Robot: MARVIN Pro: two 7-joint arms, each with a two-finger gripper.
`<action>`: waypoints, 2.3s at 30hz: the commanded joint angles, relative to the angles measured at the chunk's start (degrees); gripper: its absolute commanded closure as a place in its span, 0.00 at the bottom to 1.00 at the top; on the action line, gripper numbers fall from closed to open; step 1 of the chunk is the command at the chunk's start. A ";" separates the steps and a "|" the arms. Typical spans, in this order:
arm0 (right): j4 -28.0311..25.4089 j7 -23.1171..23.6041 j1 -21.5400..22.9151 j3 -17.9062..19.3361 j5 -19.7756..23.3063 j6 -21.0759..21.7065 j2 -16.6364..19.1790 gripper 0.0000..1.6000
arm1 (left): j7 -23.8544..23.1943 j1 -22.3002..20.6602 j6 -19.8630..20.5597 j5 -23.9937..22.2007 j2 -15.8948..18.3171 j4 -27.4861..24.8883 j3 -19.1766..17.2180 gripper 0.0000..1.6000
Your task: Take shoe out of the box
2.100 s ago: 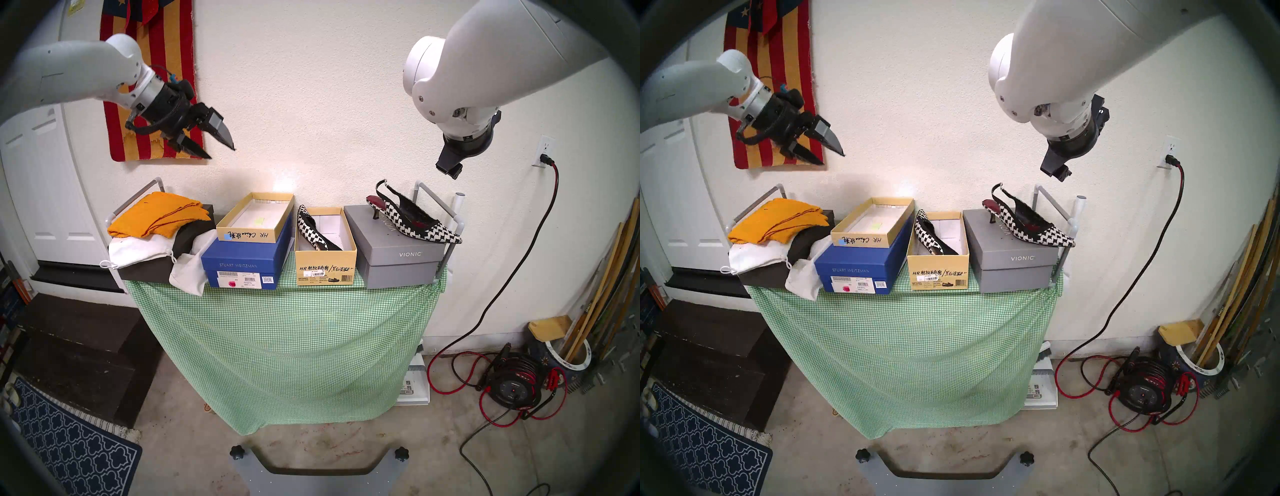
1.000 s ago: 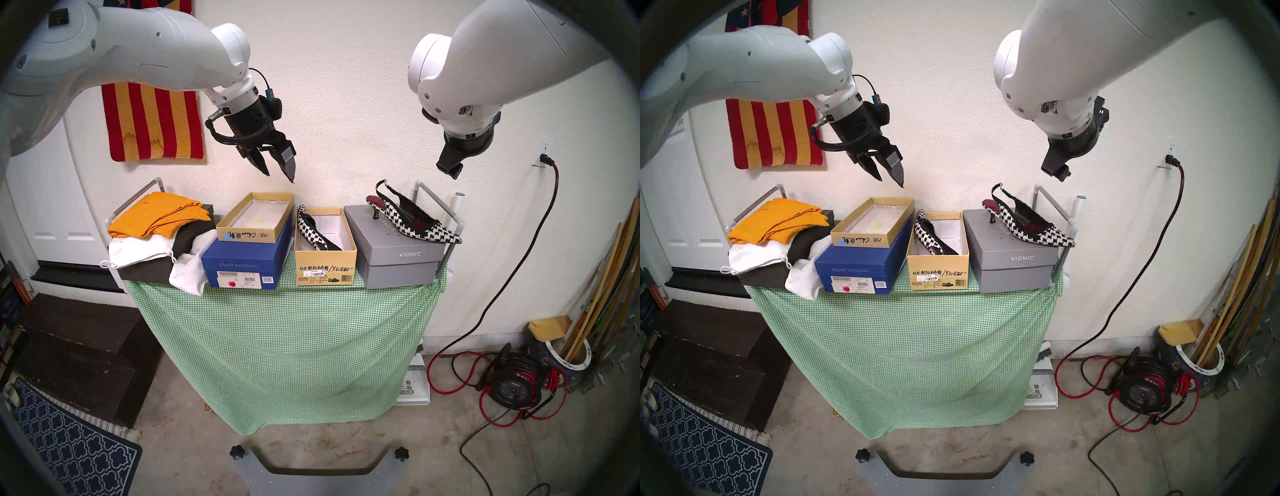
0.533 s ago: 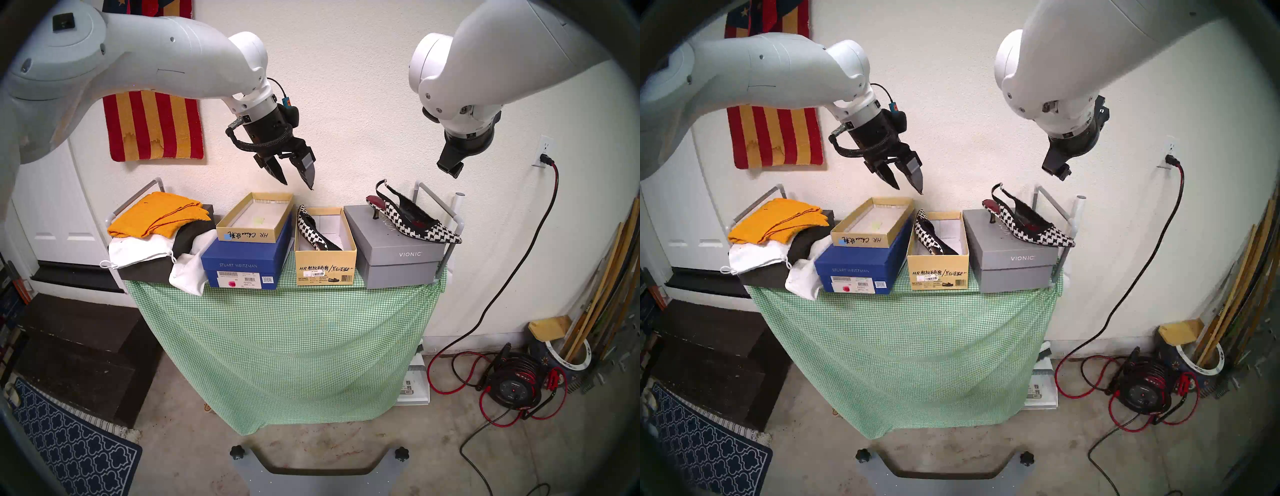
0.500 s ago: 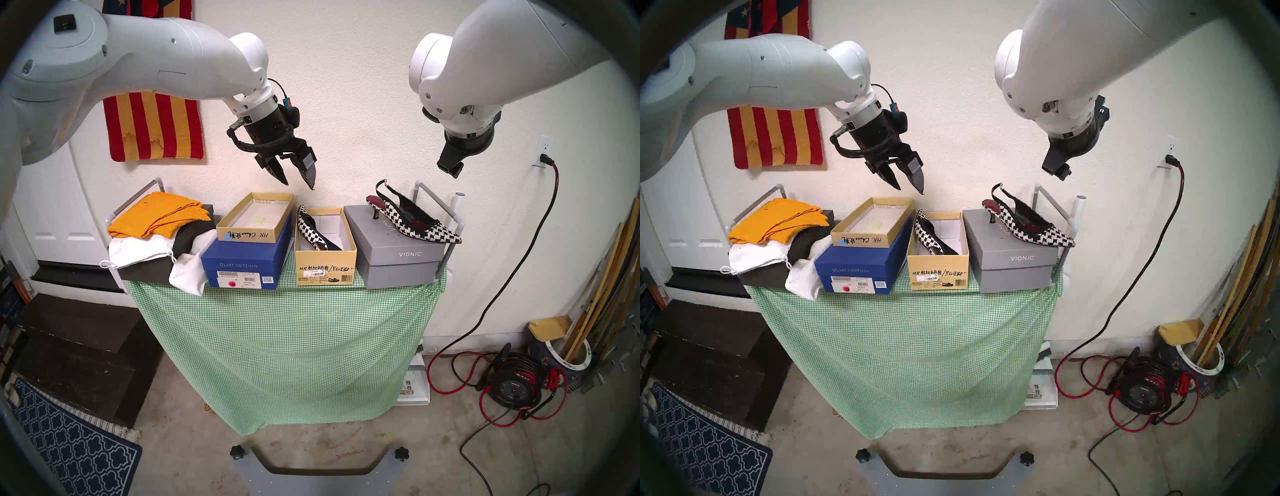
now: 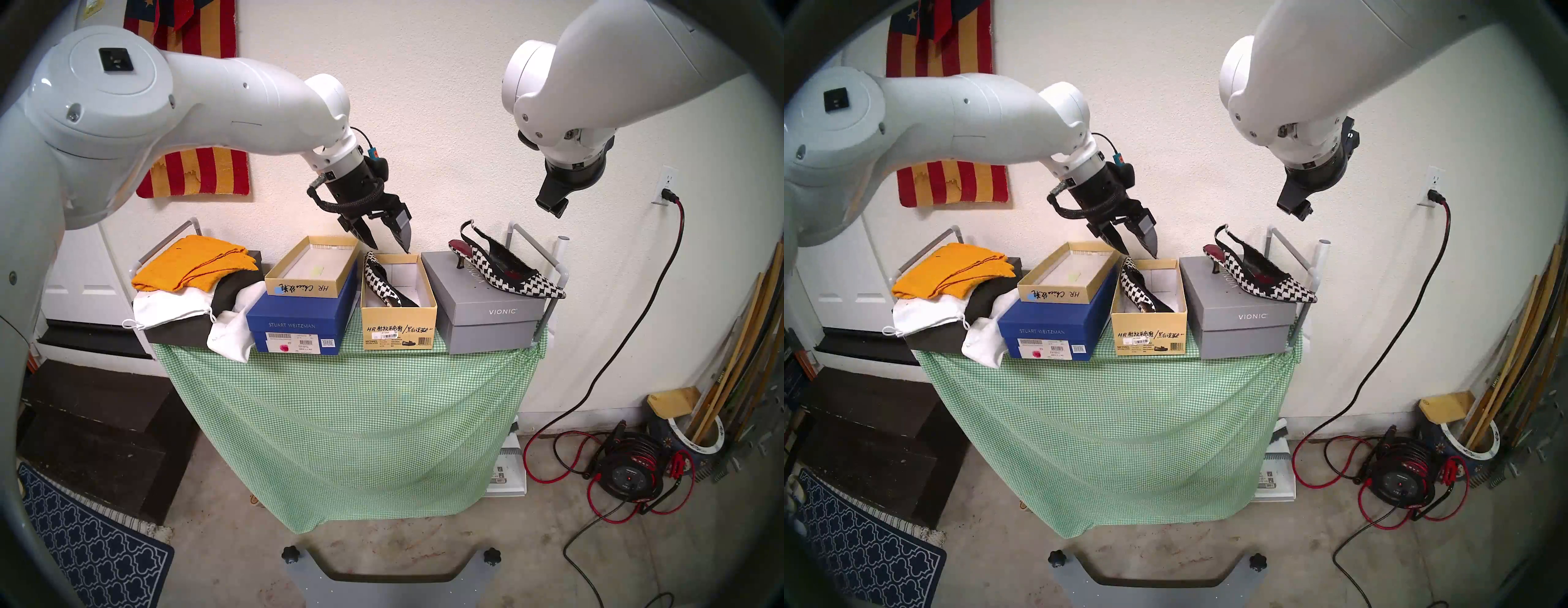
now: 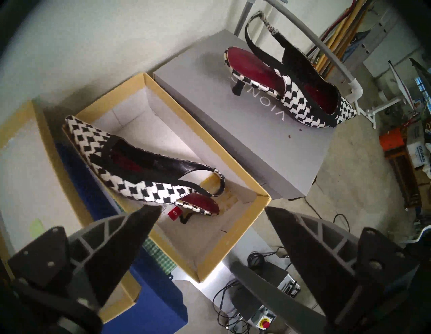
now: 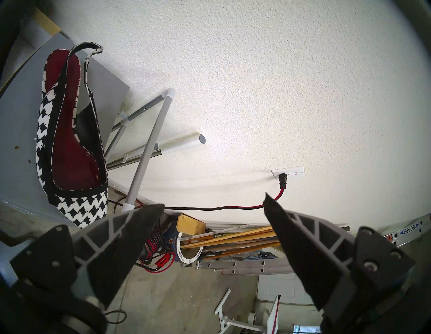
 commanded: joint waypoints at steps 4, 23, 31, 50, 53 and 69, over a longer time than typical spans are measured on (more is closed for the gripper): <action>0.11 -0.13 0.21 -0.10 0.20 0.00 0.09 0.00 | -2.24 1.86 -0.05 -3.50 -4.34 0.13 4.49 0.00; 0.10 -0.14 0.20 -0.07 0.18 -0.02 0.14 0.00 | -1.50 2.64 -0.05 -9.04 -9.31 3.01 13.53 0.00; 0.10 -0.14 0.20 -0.06 0.18 -0.02 0.16 0.00 | -0.76 3.94 -0.05 -11.05 -10.75 3.57 16.44 0.00; 0.09 -0.14 0.20 -0.04 0.16 -0.02 0.20 0.00 | 0.01 7.91 -0.05 -15.28 -12.25 9.87 22.83 0.00; 0.09 -0.15 0.20 -0.04 0.15 -0.02 0.20 0.00 | -0.25 8.45 -0.05 -16.17 -12.89 10.54 23.09 0.00; 0.09 -0.14 0.20 -0.03 0.13 -0.03 0.24 0.00 | 1.60 13.23 -0.05 -18.47 -12.75 14.60 26.77 0.00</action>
